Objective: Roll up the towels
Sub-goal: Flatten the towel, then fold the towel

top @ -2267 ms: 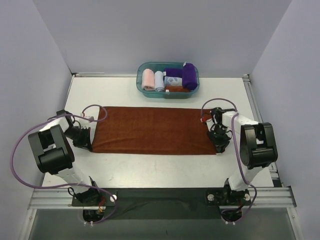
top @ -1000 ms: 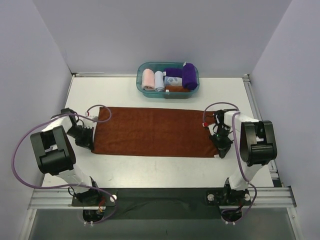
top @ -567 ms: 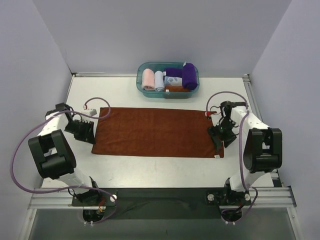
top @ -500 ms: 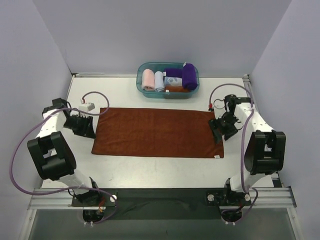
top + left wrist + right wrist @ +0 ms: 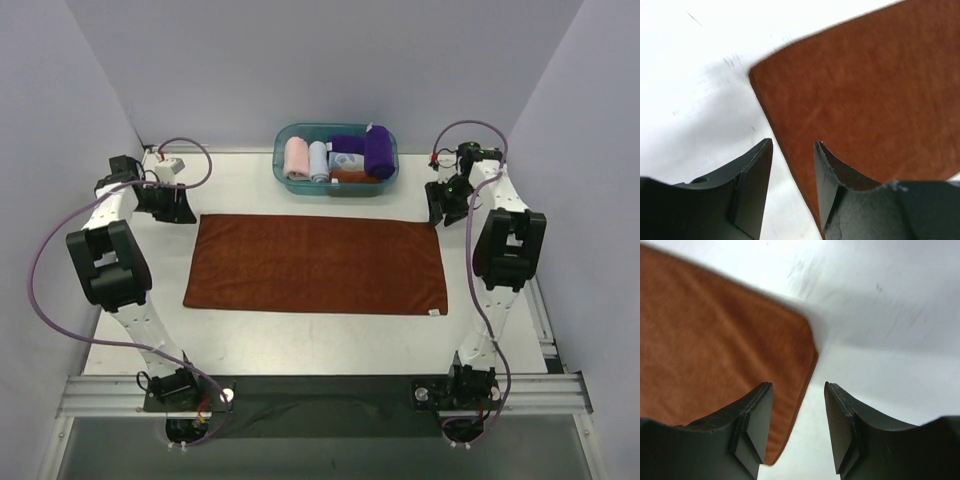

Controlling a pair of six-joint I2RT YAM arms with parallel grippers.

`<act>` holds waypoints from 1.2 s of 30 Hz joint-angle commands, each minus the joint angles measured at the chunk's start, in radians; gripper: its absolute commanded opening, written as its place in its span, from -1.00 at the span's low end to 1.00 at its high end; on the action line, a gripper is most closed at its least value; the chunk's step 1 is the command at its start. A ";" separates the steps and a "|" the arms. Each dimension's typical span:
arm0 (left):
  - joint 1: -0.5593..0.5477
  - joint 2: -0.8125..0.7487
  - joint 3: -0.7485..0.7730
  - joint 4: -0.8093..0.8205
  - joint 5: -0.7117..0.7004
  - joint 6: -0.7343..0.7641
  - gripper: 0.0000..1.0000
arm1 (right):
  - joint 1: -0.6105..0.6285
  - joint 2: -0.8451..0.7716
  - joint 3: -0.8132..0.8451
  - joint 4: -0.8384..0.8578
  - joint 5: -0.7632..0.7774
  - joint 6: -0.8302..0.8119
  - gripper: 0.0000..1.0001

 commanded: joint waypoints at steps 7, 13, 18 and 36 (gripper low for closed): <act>-0.067 0.229 0.232 0.093 -0.059 -0.088 0.02 | 0.000 0.203 0.216 -0.032 0.045 0.063 -0.09; -0.088 0.318 0.287 0.091 -0.076 -0.094 0.05 | 0.000 0.267 0.260 -0.029 0.047 0.072 -0.24; -0.099 0.352 0.301 0.093 -0.100 -0.093 0.07 | 0.000 0.289 0.268 -0.032 0.032 0.075 -0.32; -0.105 0.349 0.273 0.048 -0.120 -0.053 -0.23 | 0.000 0.303 0.266 -0.032 0.004 0.064 -0.53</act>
